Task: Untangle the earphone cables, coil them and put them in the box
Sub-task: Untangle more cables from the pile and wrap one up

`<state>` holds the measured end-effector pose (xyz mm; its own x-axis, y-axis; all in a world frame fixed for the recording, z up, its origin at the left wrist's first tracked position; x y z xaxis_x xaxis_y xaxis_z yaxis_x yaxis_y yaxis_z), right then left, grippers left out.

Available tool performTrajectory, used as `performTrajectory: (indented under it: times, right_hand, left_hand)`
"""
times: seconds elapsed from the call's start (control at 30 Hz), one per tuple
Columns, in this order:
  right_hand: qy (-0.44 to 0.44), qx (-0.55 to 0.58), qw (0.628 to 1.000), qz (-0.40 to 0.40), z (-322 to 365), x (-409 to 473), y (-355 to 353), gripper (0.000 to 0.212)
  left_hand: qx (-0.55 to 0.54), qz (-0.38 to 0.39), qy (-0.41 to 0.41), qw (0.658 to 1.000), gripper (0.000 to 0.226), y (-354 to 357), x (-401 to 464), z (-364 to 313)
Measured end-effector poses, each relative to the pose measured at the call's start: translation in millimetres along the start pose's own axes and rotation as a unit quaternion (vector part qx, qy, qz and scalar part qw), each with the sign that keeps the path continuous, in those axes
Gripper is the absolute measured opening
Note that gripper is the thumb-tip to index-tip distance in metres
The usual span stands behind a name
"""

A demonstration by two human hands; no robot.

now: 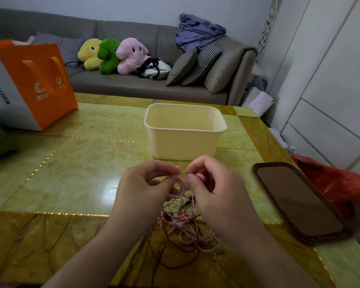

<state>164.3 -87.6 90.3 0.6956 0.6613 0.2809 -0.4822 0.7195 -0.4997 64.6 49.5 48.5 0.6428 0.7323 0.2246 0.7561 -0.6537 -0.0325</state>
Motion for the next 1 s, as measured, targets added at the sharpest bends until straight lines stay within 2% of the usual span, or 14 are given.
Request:
performTrajectory:
  times: [0.2, 0.37, 0.5, 0.67, 0.73, 0.8, 0.83, 0.9, 1.0]
  right_hand:
    - [0.052, 0.033, 0.996, -0.065, -17, 8, -16, 0.019]
    - [0.161, 0.169, 0.972, -0.035, -43, 13, -8, 0.012]
    - [0.217, 0.248, 0.944, 0.004, -51, 12, 4, 0.026]
    - [0.205, 0.246, 0.946, 0.051, -46, 14, 13, 0.010]
    - [0.195, 0.229, 0.951, 0.067, -45, 14, 16, 0.022]
    - [0.200, 0.260, 0.940, 0.092, -44, 13, 21, 0.037]
    - [0.206, 0.287, 0.929, 0.111, -43, 12, 25, 0.037]
    - [0.202, 0.317, 0.913, 0.157, -37, 10, 33, 0.023]
    - [0.150, 0.224, 0.950, 0.160, -33, 9, 34, 0.028]
  left_hand:
    - [-0.043, 0.042, 0.013, 0.998, 0.011, 17, -8, -11]
    - [-0.091, 0.028, 0.037, 0.995, 0.012, 18, -11, -22]
    - [-0.068, 0.034, 0.059, 0.995, 0.014, 16, -14, -28]
    - [-0.051, 0.036, 0.084, 0.994, 0.023, 16, -13, -29]
    - [-0.044, 0.032, 0.088, 0.995, 0.020, 16, -12, -28]
    - [-0.033, 0.025, 0.092, 0.995, 0.021, 15, -10, -26]
    - [-0.028, 0.023, 0.095, 0.995, 0.024, 14, -10, -26]
    - [-0.027, 0.019, 0.097, 0.995, 0.028, 12, -8, -26]
    - [-0.036, 0.016, 0.091, 0.995, 0.030, 10, -8, -25]
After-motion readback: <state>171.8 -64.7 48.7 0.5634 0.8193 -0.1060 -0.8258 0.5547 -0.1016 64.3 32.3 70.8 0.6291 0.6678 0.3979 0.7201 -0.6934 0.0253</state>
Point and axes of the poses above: each hand's wrist, its own x-axis towards the middle knuckle, its own y-axis out of the palm, z = x × y, the point moved 10 cm from there along x, towards the middle knuckle, and after that the axes turned 8 degrees about y, right-handed, at the moved point
